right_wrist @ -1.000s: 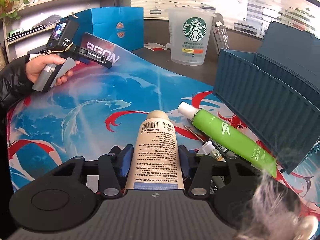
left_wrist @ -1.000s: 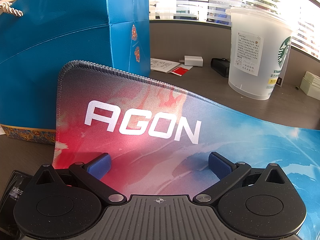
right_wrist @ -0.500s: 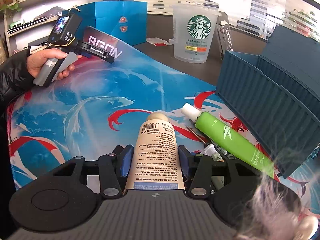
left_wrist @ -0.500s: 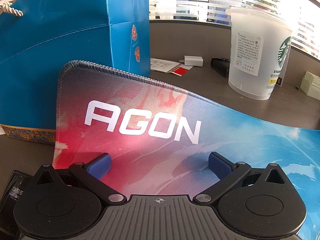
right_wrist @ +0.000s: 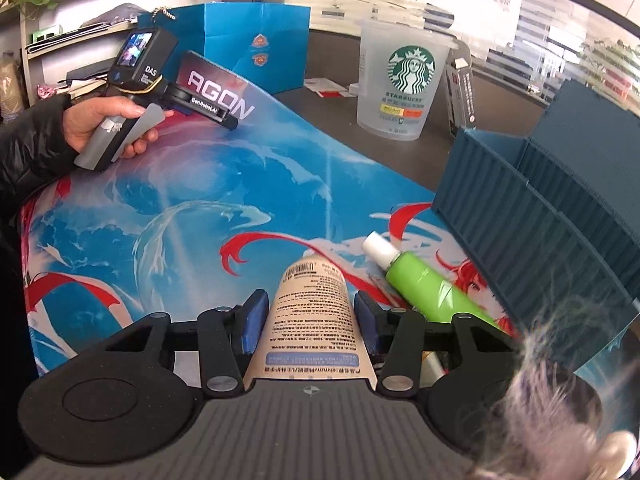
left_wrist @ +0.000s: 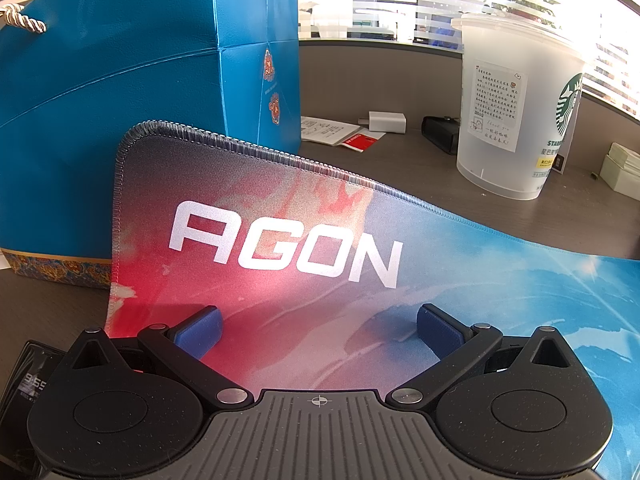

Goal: Organize rigid objects
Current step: 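Grasp the beige hand-cream tube with the right gripper and lift it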

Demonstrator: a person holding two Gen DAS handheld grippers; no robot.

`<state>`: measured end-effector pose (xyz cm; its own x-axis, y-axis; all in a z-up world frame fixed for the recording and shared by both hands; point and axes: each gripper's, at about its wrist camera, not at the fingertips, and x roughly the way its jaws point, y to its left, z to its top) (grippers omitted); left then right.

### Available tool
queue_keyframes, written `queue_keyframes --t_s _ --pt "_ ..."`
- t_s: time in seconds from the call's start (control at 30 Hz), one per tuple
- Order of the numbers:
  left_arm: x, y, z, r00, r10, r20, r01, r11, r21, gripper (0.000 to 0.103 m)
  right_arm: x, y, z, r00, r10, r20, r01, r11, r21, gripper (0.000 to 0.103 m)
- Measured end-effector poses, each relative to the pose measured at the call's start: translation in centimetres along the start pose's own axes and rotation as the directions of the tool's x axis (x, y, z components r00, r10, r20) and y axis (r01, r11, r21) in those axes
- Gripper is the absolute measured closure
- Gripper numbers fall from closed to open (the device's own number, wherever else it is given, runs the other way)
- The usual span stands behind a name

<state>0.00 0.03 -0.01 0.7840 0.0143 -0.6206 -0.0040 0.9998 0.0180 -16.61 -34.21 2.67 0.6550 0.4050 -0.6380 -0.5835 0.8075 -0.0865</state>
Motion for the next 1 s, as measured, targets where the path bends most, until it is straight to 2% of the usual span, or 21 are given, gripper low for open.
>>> queue_keyframes --t_s 0.33,0.37,0.43,0.47,0.6,0.73,0.77,0.83,0.9,0.97,1.0 --pt "0.0 0.0 0.0 1.000 0.000 0.000 0.000 1.000 0.000 0.000 -0.5 0.3 1.6 0.998 -0.003 -0.057 -0.004 0.994 -0.109 0.060" --pt "0.0 0.0 0.0 1.000 0.000 0.000 0.000 1.000 0.000 0.000 -0.6 0.3 1.9 0.998 -0.003 -0.059 -0.004 0.993 -0.117 0.064" --pt "0.0 0.0 0.0 1.000 0.000 0.000 0.000 1.000 0.000 0.000 -1.1 0.0 2.4 0.999 -0.015 -0.051 0.008 0.991 -0.133 0.096" --pt "0.0 0.0 0.0 1.000 0.000 0.000 0.000 1.000 0.000 0.000 -1.3 -0.2 2.9 0.999 -0.014 -0.045 0.008 0.992 -0.128 0.101" --pt "0.0 0.0 0.0 1.000 0.000 0.000 0.000 1.000 0.000 0.000 -1.7 -1.0 3.8 0.998 -0.044 -0.051 0.036 0.988 -0.149 0.101" --pt "0.0 0.0 0.0 1.000 0.000 0.000 0.000 1.000 0.000 0.000 -1.0 -1.0 2.8 0.996 -0.015 -0.092 0.003 0.992 -0.129 0.101" --pt "0.0 0.0 0.0 1.000 0.000 0.000 0.000 1.000 0.000 0.000 -0.9 -0.9 2.5 0.995 -0.003 -0.101 -0.009 0.993 -0.117 0.100" --pt "0.0 0.0 0.0 1.000 0.000 0.000 0.000 1.000 0.000 0.000 -0.8 -0.8 1.8 0.994 0.022 -0.109 -0.031 0.996 -0.086 0.091" --pt "0.0 0.0 0.0 1.000 0.000 0.000 0.000 1.000 0.000 0.000 -1.3 -0.8 1.4 0.996 0.028 -0.081 -0.031 0.999 -0.039 0.052" --pt "0.0 0.0 0.0 1.000 0.000 0.000 0.000 1.000 0.000 0.000 -1.8 -0.8 1.0 0.998 0.043 -0.040 -0.042 0.999 0.028 0.035" --pt "0.0 0.0 0.0 1.000 0.001 0.000 -0.001 1.000 0.000 0.000 -2.0 -0.7 0.8 0.998 0.051 -0.023 -0.050 0.997 0.061 0.034"
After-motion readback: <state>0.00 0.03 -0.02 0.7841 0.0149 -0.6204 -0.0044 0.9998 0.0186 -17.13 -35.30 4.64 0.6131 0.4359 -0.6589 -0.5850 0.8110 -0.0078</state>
